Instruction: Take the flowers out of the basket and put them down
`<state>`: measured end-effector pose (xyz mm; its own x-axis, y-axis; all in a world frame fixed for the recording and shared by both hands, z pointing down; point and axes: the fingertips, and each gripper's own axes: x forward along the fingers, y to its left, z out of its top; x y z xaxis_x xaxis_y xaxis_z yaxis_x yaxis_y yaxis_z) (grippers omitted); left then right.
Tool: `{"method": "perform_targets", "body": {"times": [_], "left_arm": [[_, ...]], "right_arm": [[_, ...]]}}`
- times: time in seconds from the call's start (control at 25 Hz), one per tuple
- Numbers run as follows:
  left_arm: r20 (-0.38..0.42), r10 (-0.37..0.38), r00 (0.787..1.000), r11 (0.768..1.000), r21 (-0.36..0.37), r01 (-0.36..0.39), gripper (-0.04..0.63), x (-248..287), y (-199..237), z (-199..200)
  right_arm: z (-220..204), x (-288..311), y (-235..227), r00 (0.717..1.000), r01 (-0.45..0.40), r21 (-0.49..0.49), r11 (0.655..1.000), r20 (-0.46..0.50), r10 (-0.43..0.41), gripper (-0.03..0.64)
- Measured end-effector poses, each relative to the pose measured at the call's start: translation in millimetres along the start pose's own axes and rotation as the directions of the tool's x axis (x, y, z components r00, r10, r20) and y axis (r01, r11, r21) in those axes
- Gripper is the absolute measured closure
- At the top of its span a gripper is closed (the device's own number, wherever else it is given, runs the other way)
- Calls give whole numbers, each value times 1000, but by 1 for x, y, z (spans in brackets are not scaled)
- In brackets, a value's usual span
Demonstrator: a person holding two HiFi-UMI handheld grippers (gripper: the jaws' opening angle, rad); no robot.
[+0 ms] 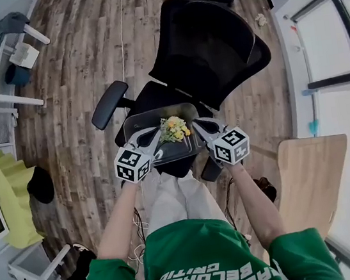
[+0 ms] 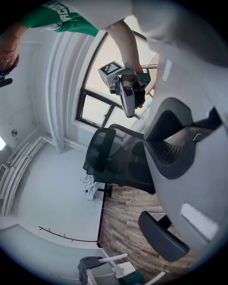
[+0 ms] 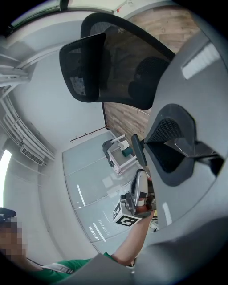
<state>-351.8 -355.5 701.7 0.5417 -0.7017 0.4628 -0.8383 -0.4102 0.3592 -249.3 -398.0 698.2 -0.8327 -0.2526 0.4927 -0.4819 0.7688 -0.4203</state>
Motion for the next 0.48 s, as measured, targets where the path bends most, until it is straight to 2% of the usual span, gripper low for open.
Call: {"method": "perform_targets", "body": {"times": [0.2, 0.48], "left_arm": [[-50, 16, 999, 1000, -24, -17, 575, 28, 17, -39], [-129, -11, 992, 998, -55, 4, 575, 75, 40, -98]], "right_arm": [[-20, 19, -11, 1000, 5, 30, 1000, -2, -5, 611], [-58, 40, -37, 1000, 24, 42, 999, -14, -23, 611]]}}
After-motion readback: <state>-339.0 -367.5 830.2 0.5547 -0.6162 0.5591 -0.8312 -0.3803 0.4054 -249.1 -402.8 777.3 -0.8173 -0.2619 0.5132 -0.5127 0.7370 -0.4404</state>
